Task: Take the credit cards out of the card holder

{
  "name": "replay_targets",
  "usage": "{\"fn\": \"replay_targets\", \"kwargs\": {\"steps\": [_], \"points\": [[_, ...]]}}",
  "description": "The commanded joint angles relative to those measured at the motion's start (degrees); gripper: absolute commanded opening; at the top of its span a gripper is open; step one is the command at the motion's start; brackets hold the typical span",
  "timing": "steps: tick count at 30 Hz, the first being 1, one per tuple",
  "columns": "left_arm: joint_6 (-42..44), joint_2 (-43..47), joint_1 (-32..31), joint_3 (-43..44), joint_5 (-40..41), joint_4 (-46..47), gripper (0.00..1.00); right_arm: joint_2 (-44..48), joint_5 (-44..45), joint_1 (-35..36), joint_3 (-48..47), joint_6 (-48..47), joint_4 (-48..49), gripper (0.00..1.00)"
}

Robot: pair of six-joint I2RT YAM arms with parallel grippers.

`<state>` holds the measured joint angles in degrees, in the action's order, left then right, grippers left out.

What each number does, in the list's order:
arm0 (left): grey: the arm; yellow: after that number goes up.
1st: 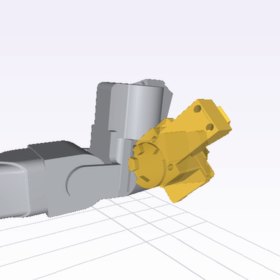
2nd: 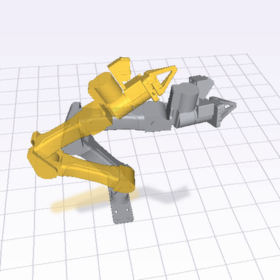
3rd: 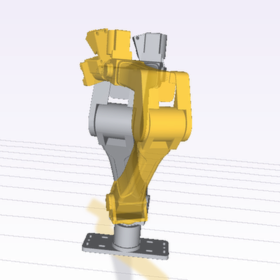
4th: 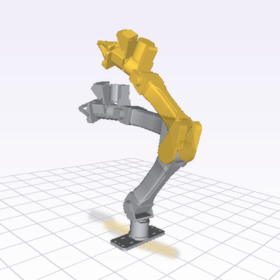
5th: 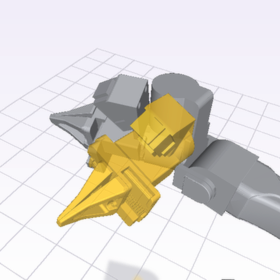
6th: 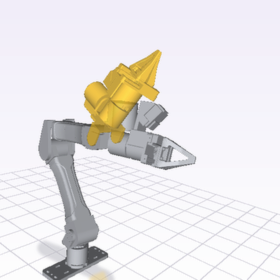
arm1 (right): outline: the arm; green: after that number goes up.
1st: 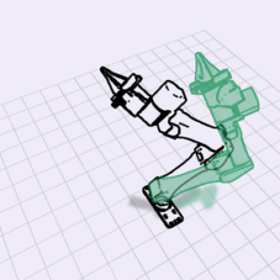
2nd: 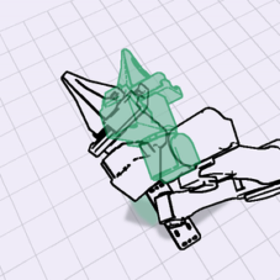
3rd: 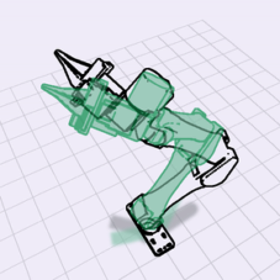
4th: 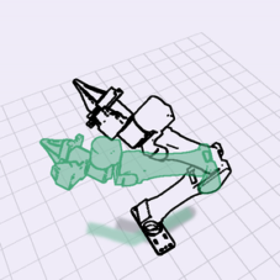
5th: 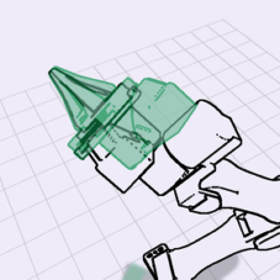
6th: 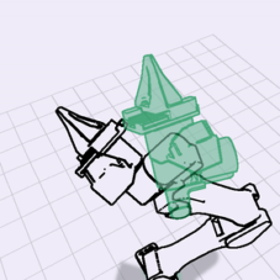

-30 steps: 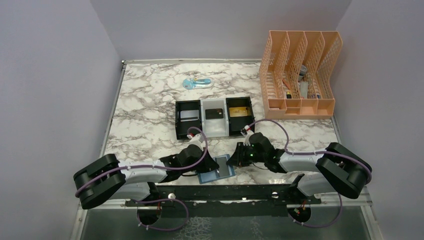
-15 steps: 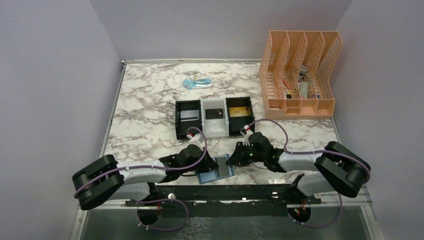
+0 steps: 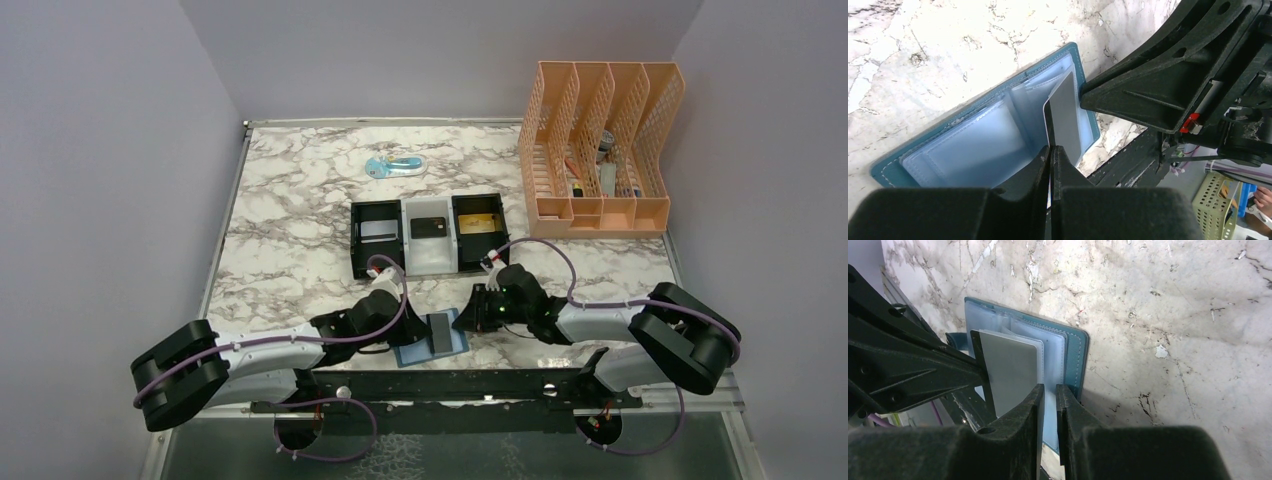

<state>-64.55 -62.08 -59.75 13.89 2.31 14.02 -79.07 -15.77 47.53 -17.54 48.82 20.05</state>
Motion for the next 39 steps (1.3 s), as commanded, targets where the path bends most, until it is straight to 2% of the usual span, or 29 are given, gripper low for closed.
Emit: {"fn": "replay_targets", "kwargs": {"steps": [1,12,15,18,22,25,28,31,35,39], "points": [[0.4,1.7,-0.3,0.7,2.6,-2.8,0.05,-1.9,3.0,0.3,1.0,-2.1,-8.6,0.16],[0.5,0.8,-0.3,0.4,2.5,-1.8,0.05,7.3,-5.6,0.4,-1.7,-5.9,-6.3,0.19],[0.6,0.6,-0.3,0.3,2.5,-1.6,0.05,6.1,-10.7,0.4,-2.7,-5.7,-2.3,0.19],[0.6,0.4,-0.3,0.5,2.5,-1.6,0.05,2.8,-12.2,0.6,-3.5,-4.8,-0.2,0.20],[0.6,0.6,-0.3,0.4,2.5,-1.7,0.05,-3.8,-12.0,1.0,-5.0,-5.5,-0.6,0.20],[0.8,1.0,-0.3,0.7,3.1,-2.6,0.04,-7.9,-8.0,1.0,-6.5,-5.2,-5.4,0.20],[0.5,2.1,-0.3,0.6,5.1,-4.4,0.03,-6.7,-2.4,1.0,-4.7,-3.8,-7.4,0.20],[0.3,3.3,-0.3,0.1,6.2,-4.6,0.03,-5.4,-1.2,1.0,-3.0,-3.3,-7.4,0.20],[0.3,2.2,-0.3,-1.0,3.9,0.3,0.20,-8.0,-3.8,1.0,-2.7,-3.5,-5.2,0.20],[-0.7,-1.5,-0.3,-1.2,0.2,5.0,0.29,-10.7,-4.8,1.0,-2.1,-1.6,-2.2,0.19]]}}
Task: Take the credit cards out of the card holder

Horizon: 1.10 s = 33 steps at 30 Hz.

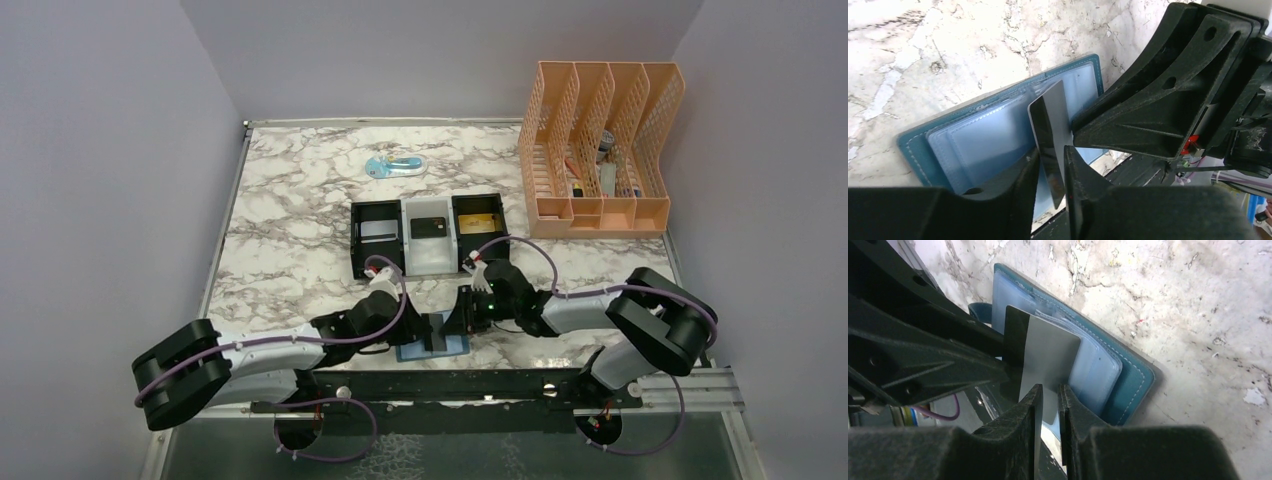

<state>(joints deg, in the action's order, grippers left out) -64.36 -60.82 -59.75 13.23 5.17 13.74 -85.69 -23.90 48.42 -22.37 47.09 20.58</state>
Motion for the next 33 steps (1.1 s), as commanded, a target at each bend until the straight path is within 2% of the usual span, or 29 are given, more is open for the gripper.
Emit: {"fn": "replay_targets", "kwargs": {"steps": [1,7,15,22,29,33], "points": [[-0.9,-3.6,-0.3,-0.2,-3.2,5.4,0.29,-4.4,3.3,0.0,2.9,0.5,-2.1,0.19],[-2.6,-3.8,-0.3,-1.3,-3.7,7.3,0.26,-4.3,4.4,0.0,3.8,1.5,-1.7,0.19],[-2.6,0.0,-0.2,-2.8,-1.3,5.0,0.00,-3.8,5.9,0.1,4.4,1.6,-2.7,0.19],[-0.5,7.7,-0.3,0.1,4.7,-8.8,0.00,0.7,10.5,0.0,3.4,-1.5,-8.2,0.19],[0.0,12.4,-0.2,-0.7,6.3,-11.0,0.00,11.0,12.3,0.1,5.0,-3.1,-9.0,0.26],[0.6,12.0,-0.2,-0.4,6.0,-10.4,0.00,16.9,9.0,0.1,6.1,-4.1,-6.1,0.33]]}}
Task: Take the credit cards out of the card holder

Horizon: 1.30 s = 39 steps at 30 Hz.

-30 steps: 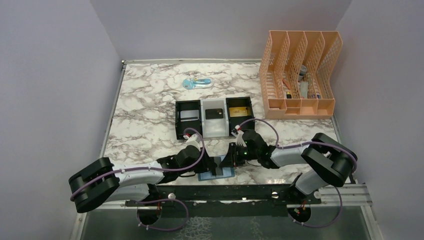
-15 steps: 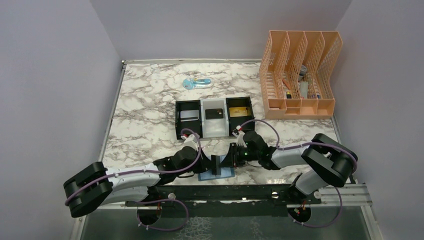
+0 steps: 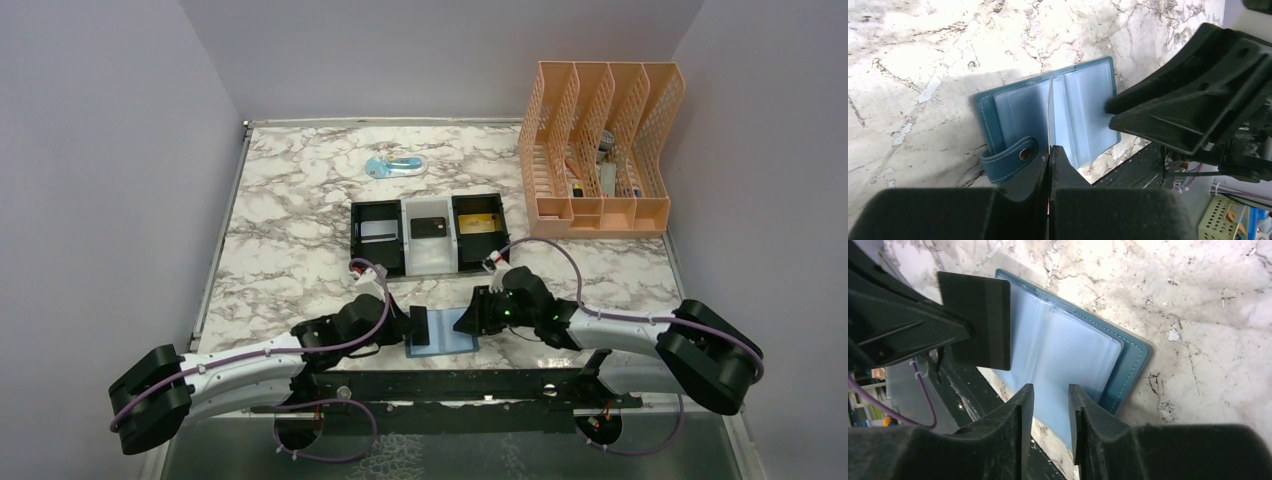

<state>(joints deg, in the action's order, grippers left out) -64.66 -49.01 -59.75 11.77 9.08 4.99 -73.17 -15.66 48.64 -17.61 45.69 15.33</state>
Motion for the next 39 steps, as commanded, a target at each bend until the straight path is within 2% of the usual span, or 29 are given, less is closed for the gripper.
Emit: {"fn": "replay_targets", "kwargs": {"steps": [1,3,5,9,12,14,20,23,26,29,32,35,39], "points": [[1.0,-0.1,-0.2,1.2,2.0,-1.5,0.00,5.1,-0.7,-0.2,1.3,-3.0,0.0,0.37],[1.4,-0.6,-0.2,1.7,1.8,-1.0,0.00,5.5,-4.2,-0.1,0.9,-3.6,2.0,0.44],[1.9,-0.9,-0.2,2.1,1.5,-0.7,0.00,5.0,-7.2,-0.1,0.9,-3.2,4.8,0.46],[3.8,-0.8,-0.1,2.7,0.3,1.2,0.00,3.5,-9.3,-0.1,2.2,-0.2,11.3,0.56],[7.6,-0.7,1.9,2.4,-6.0,7.1,0.00,4.3,-4.7,-0.2,3.5,3.6,11.2,0.69],[8.5,-1.5,5.2,3.0,-10.8,7.3,0.00,6.4,-0.9,-0.2,5.5,5.8,11.5,0.74],[4.8,0.5,17.2,-3.4,-25.8,19.0,0.00,12.0,6.3,-0.3,4.6,1.0,3.1,0.75],[5.8,1.6,20.4,-3.7,-31.7,21.4,0.00,14.3,3.2,-3.2,4.9,-0.1,3.0,0.74],[5.7,3.7,20.9,-4.0,-34.2,23.5,0.00,17.2,-2.3,-7.0,8.6,1.4,10.8,0.75],[4.8,5.7,20.9,-4.8,-34.3,25.0,0.00,19.7,-3.8,-7.1,11.6,2.4,20.0,0.75],[3.6,6.8,20.8,-5.6,-34.8,27.6,0.00,19.9,-6.5,-7.1,10.4,2.6,22.1,0.74],[2.8,6.9,20.9,-5.5,-36.5,29.9,0.00,17.1,-12.3,-7.1,7.2,3.5,22.8,0.74],[1.7,6.9,20.9,-5.4,-37.6,32.2,0.00,10.2,-20.3,-7.0,7.7,9.2,37.8,0.69]]}}
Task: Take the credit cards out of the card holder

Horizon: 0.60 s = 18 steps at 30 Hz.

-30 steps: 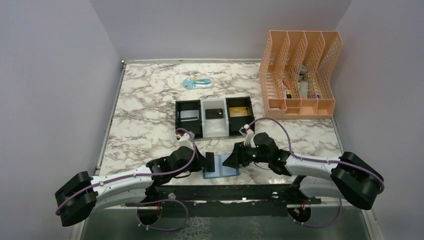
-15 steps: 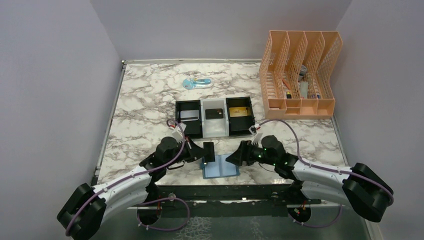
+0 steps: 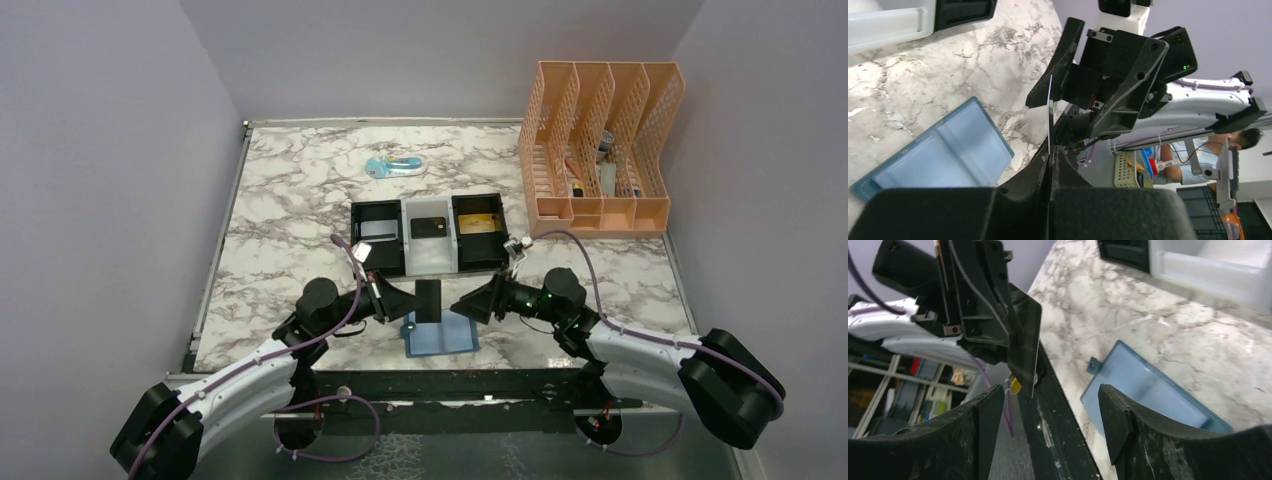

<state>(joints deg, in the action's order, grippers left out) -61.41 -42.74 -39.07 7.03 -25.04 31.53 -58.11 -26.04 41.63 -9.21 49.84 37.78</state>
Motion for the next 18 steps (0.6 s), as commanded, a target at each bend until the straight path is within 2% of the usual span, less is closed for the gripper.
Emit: {"fn": "replay_targets", "kwargs": {"steps": [1,5,11,13,18], "points": [[-2.1,0.7,0.2,-0.7,-3.8,6.2,0.00,-6.4,-10.8,0.0,-1.0,6.3,17.7,0.68],[-3.5,0.8,-0.1,-1.0,-4.5,8.4,0.00,-10.9,-13.3,0.6,-4.0,7.3,18.7,0.57],[-5.5,2.5,-1.8,-2.0,-2.4,8.7,0.00,-12.3,-14.5,2.4,-6.5,8.2,20.3,0.52],[-5.7,2.7,-3.1,-2.0,-1.4,8.8,0.00,-12.6,-14.5,2.9,-7.5,8.1,19.0,0.45],[-5.6,2.6,-6.0,-1.3,0.7,8.9,0.00,-13.3,-14.2,3.4,-7.4,10.1,20.6,0.38]]}}
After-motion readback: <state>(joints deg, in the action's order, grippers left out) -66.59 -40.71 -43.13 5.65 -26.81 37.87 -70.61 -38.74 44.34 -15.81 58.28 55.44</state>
